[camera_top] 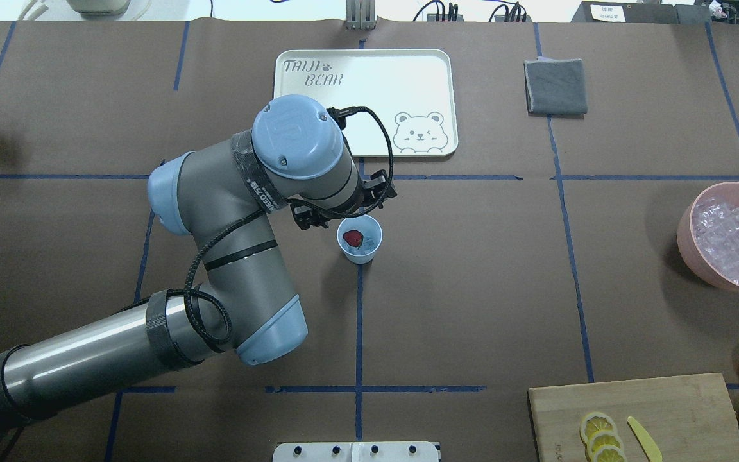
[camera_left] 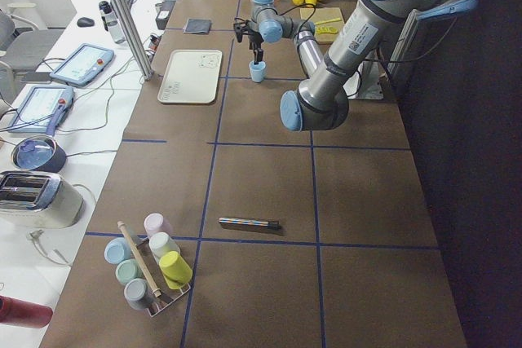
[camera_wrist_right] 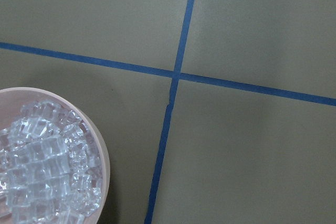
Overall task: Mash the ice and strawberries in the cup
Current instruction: 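Move the left arm back away from the cup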
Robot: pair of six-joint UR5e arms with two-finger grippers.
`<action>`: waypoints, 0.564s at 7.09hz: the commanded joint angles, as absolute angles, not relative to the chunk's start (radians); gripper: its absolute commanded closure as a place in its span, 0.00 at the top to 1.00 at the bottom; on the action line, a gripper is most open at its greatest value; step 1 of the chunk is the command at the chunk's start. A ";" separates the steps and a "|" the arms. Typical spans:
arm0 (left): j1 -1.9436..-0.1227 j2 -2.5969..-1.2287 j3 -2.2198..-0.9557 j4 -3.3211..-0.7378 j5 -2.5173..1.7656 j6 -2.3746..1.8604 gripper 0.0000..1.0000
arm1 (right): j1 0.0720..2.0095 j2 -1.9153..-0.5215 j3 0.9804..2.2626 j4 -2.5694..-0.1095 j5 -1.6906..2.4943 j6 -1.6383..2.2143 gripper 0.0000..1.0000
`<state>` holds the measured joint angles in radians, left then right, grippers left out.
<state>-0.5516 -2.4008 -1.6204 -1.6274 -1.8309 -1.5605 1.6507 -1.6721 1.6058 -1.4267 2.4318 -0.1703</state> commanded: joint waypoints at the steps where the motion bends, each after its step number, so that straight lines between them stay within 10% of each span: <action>1: -0.654 -2.309 -1.682 -1.625 -1.927 -1.483 1.00 | 1.651 -1.672 1.608 -1.427 2.433 -0.169 0.99; 4: -0.837 -2.041 -1.843 -1.620 -2.089 -1.132 1.00 | 1.649 -1.648 1.621 -1.425 2.434 -0.088 0.99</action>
<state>-0.7655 -2.1493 -1.7870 -1.6214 -2.0369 -1.2826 1.6500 -1.6562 1.6174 -1.4253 2.4339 -0.1305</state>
